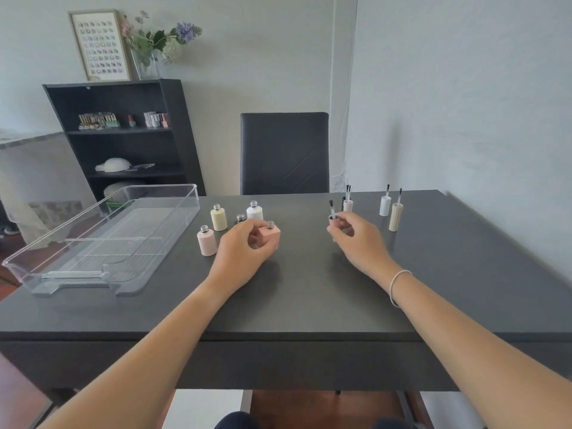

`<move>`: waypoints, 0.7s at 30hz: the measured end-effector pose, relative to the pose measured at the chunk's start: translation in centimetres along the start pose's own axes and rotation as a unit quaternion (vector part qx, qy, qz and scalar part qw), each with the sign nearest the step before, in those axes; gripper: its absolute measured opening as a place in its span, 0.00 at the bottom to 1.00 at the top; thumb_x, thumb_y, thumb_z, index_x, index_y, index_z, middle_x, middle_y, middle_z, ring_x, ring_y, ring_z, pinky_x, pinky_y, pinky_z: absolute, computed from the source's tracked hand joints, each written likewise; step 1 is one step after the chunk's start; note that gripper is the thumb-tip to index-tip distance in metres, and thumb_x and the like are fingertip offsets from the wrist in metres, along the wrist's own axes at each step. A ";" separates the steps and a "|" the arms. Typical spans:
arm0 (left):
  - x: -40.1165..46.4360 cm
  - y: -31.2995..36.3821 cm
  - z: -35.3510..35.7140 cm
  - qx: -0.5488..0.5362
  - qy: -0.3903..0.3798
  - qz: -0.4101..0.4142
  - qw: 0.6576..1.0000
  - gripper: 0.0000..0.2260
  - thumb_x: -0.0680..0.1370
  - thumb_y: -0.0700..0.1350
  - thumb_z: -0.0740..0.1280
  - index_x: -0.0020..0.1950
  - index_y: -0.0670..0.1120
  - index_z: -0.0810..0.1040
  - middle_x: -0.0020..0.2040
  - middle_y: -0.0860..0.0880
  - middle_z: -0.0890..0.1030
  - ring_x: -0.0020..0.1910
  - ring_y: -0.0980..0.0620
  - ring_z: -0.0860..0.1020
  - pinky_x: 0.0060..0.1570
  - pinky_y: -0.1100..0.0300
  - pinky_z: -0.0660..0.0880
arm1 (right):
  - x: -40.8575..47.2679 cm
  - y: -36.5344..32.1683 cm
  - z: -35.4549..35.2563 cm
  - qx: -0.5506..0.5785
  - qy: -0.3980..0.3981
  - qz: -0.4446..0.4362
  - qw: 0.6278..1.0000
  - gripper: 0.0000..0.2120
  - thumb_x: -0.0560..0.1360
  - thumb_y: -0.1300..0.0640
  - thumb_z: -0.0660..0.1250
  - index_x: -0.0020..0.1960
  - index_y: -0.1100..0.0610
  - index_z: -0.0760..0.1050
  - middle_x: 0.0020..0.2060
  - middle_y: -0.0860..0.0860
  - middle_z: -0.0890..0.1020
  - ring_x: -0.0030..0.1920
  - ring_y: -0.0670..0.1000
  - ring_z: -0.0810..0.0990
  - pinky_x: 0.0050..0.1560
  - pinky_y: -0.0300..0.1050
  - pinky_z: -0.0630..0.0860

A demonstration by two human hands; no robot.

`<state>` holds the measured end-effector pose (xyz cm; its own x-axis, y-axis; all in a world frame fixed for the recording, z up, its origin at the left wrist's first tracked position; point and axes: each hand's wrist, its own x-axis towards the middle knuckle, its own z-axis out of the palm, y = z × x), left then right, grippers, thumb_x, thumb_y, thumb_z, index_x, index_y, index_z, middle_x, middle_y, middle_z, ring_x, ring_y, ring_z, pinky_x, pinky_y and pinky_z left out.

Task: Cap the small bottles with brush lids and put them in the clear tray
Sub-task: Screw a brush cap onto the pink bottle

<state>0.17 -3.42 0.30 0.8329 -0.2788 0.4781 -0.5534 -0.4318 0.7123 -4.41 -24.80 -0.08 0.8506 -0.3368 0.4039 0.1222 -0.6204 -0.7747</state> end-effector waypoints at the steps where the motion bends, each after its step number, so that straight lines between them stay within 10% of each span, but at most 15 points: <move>1: 0.4 0.4 0.4 -0.011 -0.004 0.010 1.000 0.12 0.70 0.43 0.70 0.44 0.60 0.73 0.40 0.61 0.77 0.39 0.63 0.76 0.39 0.77 0.69 | 0.1 -0.3 0.3 0.015 -0.009 -0.013 1.000 0.09 0.76 0.54 0.62 0.53 0.55 0.76 0.41 0.46 0.77 0.39 0.45 0.74 0.39 0.28 0.68; 5: 2.4 1.1 2.3 -0.040 -0.026 0.031 0.998 0.08 0.71 0.43 0.70 0.46 0.54 0.75 0.43 0.57 0.78 0.39 0.64 0.75 0.39 0.77 0.68 | 0.9 -1.1 0.9 0.089 -0.055 -0.025 0.994 0.13 0.78 0.52 0.58 0.61 0.51 0.74 0.43 0.48 0.75 0.41 0.47 0.74 0.50 0.44 0.74; 12: 4.3 0.1 4.5 -0.039 -0.040 0.057 0.997 0.12 0.70 0.40 0.69 0.46 0.57 0.75 0.44 0.57 0.75 0.43 0.63 0.73 0.44 0.76 0.68 | 2.5 -0.8 0.0 0.185 -0.004 -0.001 0.983 0.06 0.74 0.52 0.66 0.47 0.54 0.72 0.33 0.42 0.76 0.32 0.46 0.73 0.31 0.35 0.74; 21: 4.2 -0.4 4.5 -0.042 -0.043 0.079 0.995 0.15 0.71 0.42 0.70 0.44 0.64 0.74 0.43 0.57 0.74 0.44 0.67 0.72 0.44 0.76 0.67 | 2.5 -1.5 -0.5 0.202 0.020 -0.037 0.979 0.04 0.72 0.59 0.67 0.41 0.51 0.75 0.34 0.43 0.83 0.32 0.45 0.72 0.37 0.40 0.71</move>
<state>3.97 -8.25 -0.26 0.7309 -0.4111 0.5448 -0.6733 -0.3037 0.6741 -2.75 -25.08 2.36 0.8125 -0.3332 0.4784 0.3815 -0.3168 -0.8684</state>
